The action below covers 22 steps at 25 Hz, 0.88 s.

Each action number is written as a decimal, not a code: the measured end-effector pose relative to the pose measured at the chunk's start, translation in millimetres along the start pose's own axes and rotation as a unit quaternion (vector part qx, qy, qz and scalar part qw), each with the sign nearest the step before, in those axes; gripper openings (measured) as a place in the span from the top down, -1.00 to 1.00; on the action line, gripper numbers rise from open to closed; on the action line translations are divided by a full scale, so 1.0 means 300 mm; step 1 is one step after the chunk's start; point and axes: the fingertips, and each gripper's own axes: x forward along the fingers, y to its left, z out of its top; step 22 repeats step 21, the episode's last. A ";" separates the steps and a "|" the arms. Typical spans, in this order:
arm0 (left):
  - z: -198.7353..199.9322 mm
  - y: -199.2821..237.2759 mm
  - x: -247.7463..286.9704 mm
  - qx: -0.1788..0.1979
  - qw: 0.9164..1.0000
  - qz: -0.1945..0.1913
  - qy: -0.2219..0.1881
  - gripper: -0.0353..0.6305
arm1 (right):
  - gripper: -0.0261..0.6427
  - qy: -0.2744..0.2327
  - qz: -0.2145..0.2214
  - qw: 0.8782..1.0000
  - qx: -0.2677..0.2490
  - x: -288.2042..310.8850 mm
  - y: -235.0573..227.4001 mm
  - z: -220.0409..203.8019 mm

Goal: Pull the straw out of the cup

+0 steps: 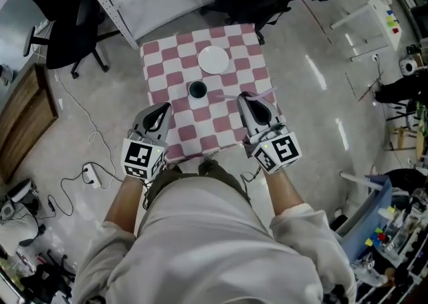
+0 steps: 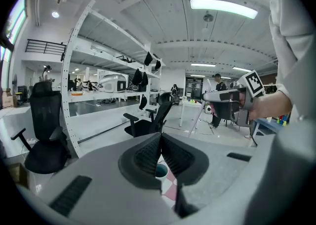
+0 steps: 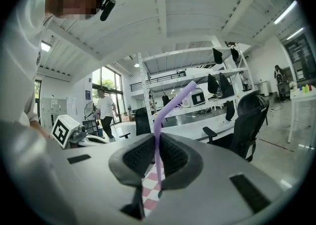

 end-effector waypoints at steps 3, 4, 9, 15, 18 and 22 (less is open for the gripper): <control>0.001 -0.009 -0.004 0.000 1.000 -0.001 -0.001 0.88 | 0.82 -0.004 -0.001 1.000 0.000 -0.018 0.002 0.013; 0.000 -0.012 -0.005 0.000 1.000 -0.001 0.000 0.88 | 0.82 -0.005 -0.001 1.000 0.000 -0.024 0.003 0.015; -0.006 -0.026 -0.012 0.001 1.000 -0.001 0.000 0.88 | 0.82 -0.007 -0.002 1.000 -0.002 -0.045 0.007 0.014; -0.004 -0.034 -0.023 0.002 1.000 -0.002 -0.001 0.88 | 0.82 -0.006 -0.002 1.000 -0.002 -0.055 0.016 0.016; -0.007 -0.034 -0.025 0.002 1.000 -0.001 0.000 0.88 | 0.82 -0.006 -0.002 1.000 -0.002 -0.056 0.018 0.015; -0.012 -0.036 -0.022 0.002 1.000 -0.001 -0.001 0.88 | 0.82 -0.006 -0.002 1.000 -0.004 -0.058 0.014 0.007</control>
